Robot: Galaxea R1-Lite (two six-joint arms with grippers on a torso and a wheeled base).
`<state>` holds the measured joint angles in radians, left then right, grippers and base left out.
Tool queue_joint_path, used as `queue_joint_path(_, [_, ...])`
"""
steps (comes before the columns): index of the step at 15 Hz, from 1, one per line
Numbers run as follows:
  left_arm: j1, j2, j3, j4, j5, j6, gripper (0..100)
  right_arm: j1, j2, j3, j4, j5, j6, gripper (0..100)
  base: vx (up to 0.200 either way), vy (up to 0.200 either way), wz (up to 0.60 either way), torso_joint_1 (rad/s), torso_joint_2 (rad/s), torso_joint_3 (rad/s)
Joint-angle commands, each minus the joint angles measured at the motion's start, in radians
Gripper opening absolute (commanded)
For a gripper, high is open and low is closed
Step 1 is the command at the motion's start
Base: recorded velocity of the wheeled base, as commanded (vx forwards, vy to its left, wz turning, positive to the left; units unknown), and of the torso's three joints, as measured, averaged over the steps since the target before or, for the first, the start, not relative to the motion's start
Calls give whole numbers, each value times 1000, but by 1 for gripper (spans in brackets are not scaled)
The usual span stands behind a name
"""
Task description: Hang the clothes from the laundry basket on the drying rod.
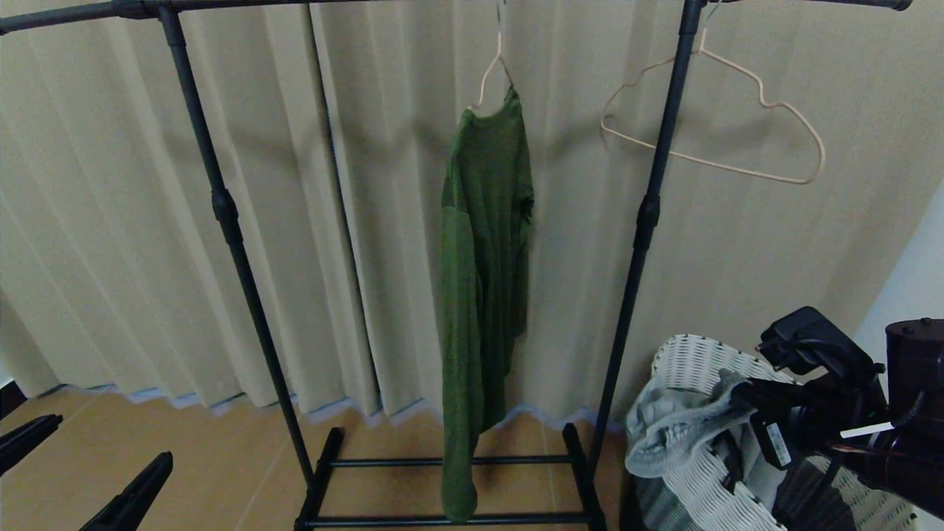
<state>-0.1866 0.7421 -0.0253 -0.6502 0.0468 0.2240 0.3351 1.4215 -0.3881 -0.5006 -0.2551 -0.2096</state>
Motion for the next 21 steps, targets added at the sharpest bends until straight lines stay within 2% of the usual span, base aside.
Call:
queue_joint_path(1, [-1, -4, 1, 0, 1, 1, 100, 1, 2, 0, -1, 0, -1, 0, 0, 200, 0, 17, 7, -2])
queue_joint_path(6, [-10, -3, 16, 0, 1, 9, 100, 1, 1, 12, -3, 0, -1, 0, 0, 40, 0, 0, 0, 0])
queue_joint_path(12, [-234, 6, 25, 7, -2, -6, 100, 2, -3, 9, -3, 19, -1, 0, 0, 0, 0, 0, 0, 0])
queue_joint_path(13, [-266, 6, 25, 9, -21, -6, 100, 2, -3, 6, -3, 31, -1, 0, 0, 0, 0, 0, 0, 0])
queue_joint_path(14, [-327, 6, 25, 23, -79, -2, 100, 12, -13, 2, -3, 76, -2, 0, 0, 0, 0, 0, 0, 0])
queue_joint_path(15, [-344, 23, 24, 40, -110, 5, 100, 28, -36, -6, -1, 103, -7, 0, 0, 0, 0, 0, 0, 0])
queue_joint_path(17, [-349, 83, -8, 47, -134, 14, 100, 61, -61, -34, 1, 112, -16, 0, 0, 0, 0, 0, 0, 0])
queue_joint_path(19, [-352, 243, -117, 44, -166, 9, 100, 125, -78, -118, 11, 134, -21, 0, 0, 0, 0, 0, 0, 0])
queue_joint_path(21, [-352, 387, -212, 43, -166, 6, 100, 160, -78, -173, 10, 163, -19, 0, 0, 0, 0, 0, 0, 0])
